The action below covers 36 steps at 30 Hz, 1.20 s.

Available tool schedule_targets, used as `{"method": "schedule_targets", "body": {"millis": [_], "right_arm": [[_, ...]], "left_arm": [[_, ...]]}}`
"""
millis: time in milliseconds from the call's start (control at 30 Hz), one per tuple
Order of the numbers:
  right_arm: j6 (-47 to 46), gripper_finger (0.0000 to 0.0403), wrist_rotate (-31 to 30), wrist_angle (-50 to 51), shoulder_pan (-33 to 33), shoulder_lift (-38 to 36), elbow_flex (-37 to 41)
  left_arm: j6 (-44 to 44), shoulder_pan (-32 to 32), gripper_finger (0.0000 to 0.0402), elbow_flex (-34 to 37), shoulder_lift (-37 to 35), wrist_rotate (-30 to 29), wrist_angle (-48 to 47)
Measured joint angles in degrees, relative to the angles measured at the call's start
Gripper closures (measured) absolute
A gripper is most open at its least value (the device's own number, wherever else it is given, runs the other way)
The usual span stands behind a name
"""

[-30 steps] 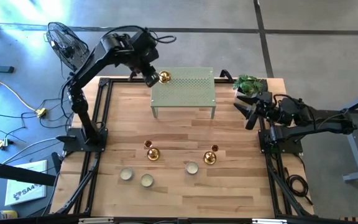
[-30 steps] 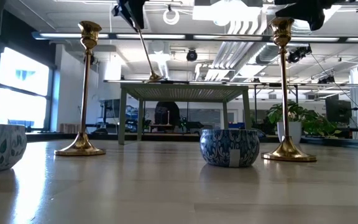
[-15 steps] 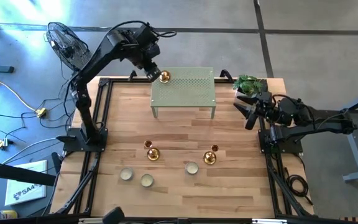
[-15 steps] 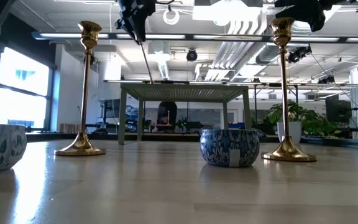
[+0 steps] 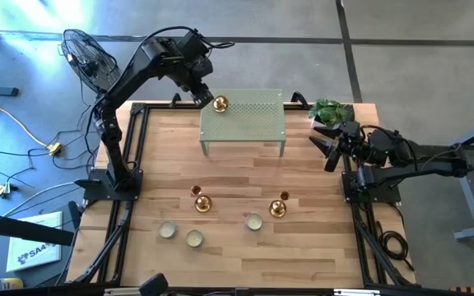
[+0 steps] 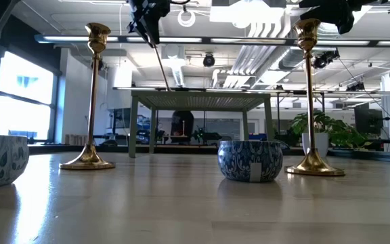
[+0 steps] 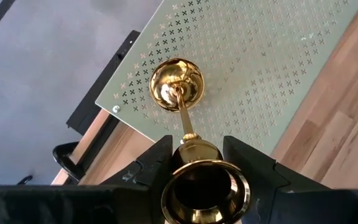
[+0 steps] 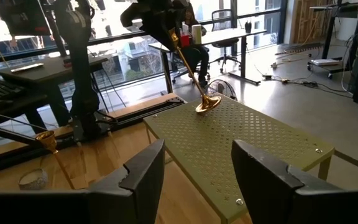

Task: Pick & Place candle stick holders
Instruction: Put the top gold candle holder on the shelf, then put the top left blue scented candle on the shelf

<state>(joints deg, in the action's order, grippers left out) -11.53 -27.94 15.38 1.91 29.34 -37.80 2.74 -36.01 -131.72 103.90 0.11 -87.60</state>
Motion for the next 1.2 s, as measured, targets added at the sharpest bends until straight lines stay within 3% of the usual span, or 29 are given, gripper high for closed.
{"method": "schedule_targets", "body": {"millis": [867,1200], "right_arm": [[-0.1,0.0221,0.1,-0.2,0.0,0.0,0.0],[0.0,0.0222,0.1,-2.0,0.0,0.0,0.0]], "left_arm": [[1.5,0.0,0.0271,-0.3,-0.6,-0.6,-2.7],[-1.7,2.9,0.0271,-0.8,-7.5,3.7,-2.5]]}}
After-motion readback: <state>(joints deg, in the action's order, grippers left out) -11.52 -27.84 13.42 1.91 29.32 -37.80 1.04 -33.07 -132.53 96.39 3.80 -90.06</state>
